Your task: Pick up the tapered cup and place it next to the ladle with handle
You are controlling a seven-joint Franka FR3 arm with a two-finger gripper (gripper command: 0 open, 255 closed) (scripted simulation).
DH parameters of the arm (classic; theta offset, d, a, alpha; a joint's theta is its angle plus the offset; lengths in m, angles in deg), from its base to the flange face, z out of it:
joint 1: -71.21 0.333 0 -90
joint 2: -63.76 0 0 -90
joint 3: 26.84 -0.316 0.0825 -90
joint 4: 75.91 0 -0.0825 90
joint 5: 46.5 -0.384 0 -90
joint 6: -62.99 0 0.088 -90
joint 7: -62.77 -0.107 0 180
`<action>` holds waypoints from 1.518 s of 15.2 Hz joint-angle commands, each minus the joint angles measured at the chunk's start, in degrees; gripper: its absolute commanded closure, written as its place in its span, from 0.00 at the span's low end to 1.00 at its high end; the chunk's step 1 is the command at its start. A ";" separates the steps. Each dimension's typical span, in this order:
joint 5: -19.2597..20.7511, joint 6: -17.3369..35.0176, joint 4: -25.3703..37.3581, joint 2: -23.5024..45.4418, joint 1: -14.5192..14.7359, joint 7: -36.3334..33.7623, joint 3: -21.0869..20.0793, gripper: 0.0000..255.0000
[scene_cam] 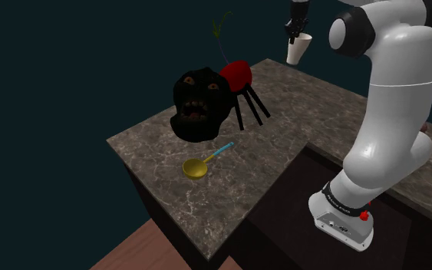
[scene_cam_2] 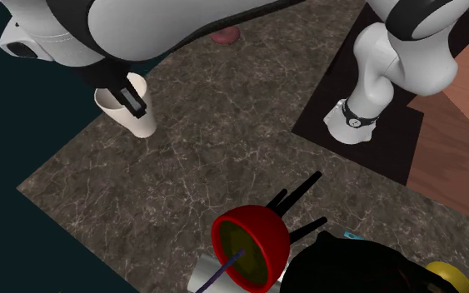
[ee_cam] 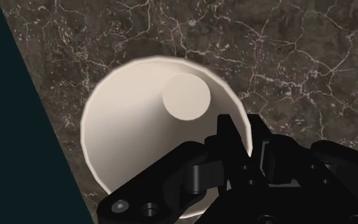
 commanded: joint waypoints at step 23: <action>12.46 2.62 -38.25 -35.52 15.95 -20.19 -5.83 1.00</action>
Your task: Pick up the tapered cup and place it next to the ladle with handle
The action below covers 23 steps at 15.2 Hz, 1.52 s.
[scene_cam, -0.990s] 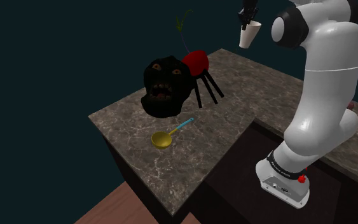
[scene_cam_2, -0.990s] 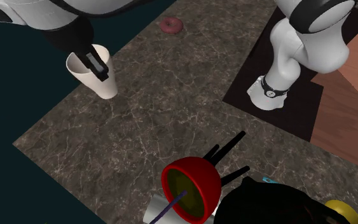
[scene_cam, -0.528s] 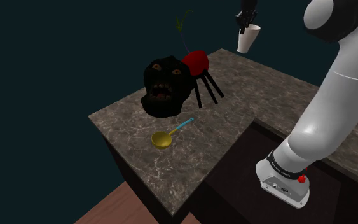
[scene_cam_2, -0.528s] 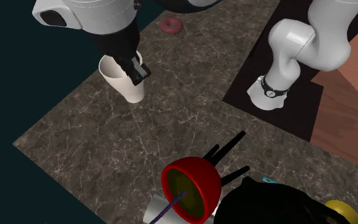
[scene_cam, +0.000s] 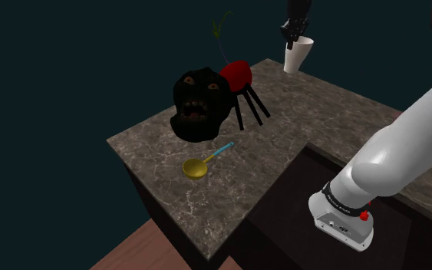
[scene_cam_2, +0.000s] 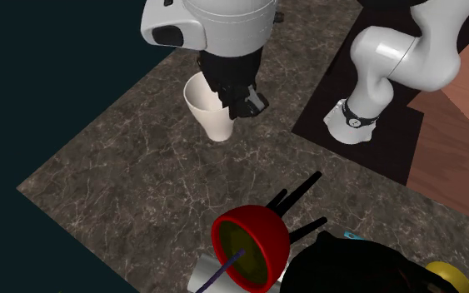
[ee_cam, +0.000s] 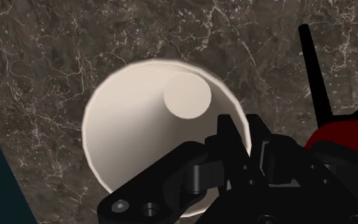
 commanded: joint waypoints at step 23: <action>-7.11 -5.71 -25.14 -27.47 11.06 -32.66 -22.96 1.00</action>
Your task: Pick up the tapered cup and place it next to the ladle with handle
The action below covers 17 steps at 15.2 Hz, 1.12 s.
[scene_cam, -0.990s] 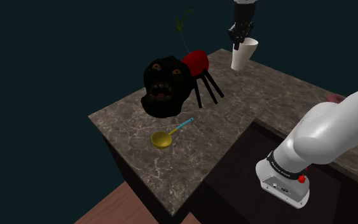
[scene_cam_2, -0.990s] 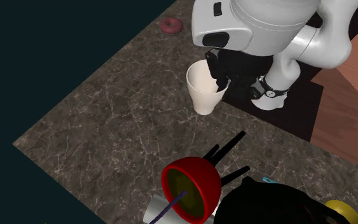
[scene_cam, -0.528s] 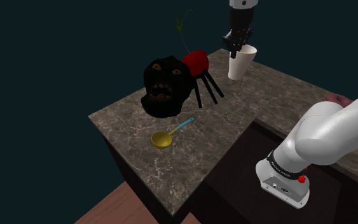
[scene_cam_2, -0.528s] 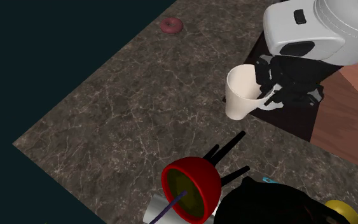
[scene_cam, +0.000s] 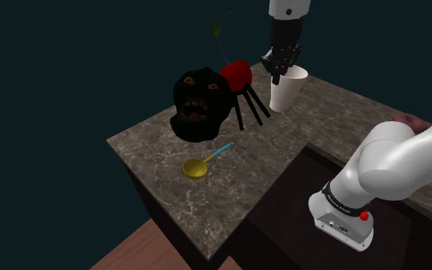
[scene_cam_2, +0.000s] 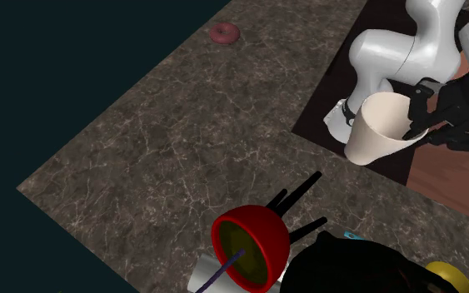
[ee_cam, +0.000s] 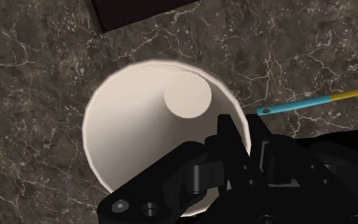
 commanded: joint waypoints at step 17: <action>-12.29 -0.23 0.48 -0.40 7.21 -21.46 -17.37 1.00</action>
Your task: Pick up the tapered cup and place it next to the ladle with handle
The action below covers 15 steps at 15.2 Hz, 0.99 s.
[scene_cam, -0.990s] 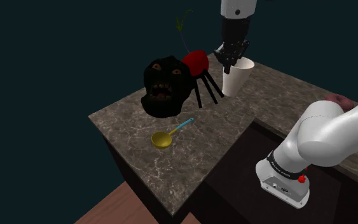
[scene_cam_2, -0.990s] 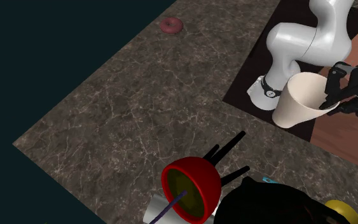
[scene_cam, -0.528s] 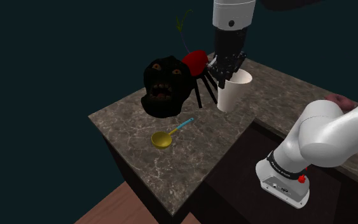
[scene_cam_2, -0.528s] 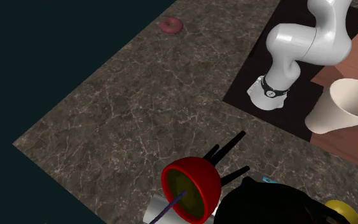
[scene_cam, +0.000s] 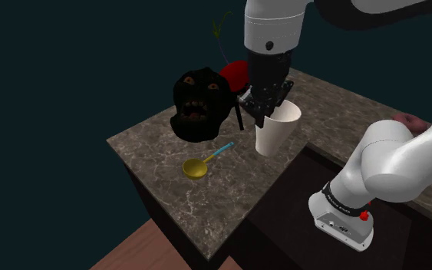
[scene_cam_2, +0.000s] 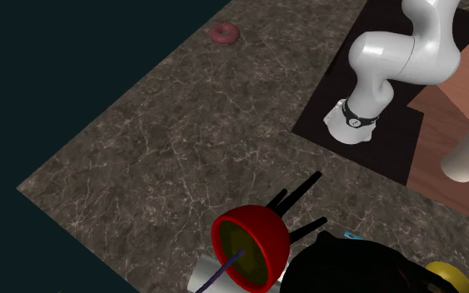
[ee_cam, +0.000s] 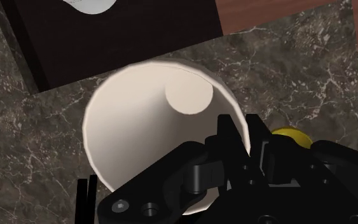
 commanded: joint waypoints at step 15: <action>-1.57 11.97 -12.37 -0.49 0.76 0.02 -1.97 1.00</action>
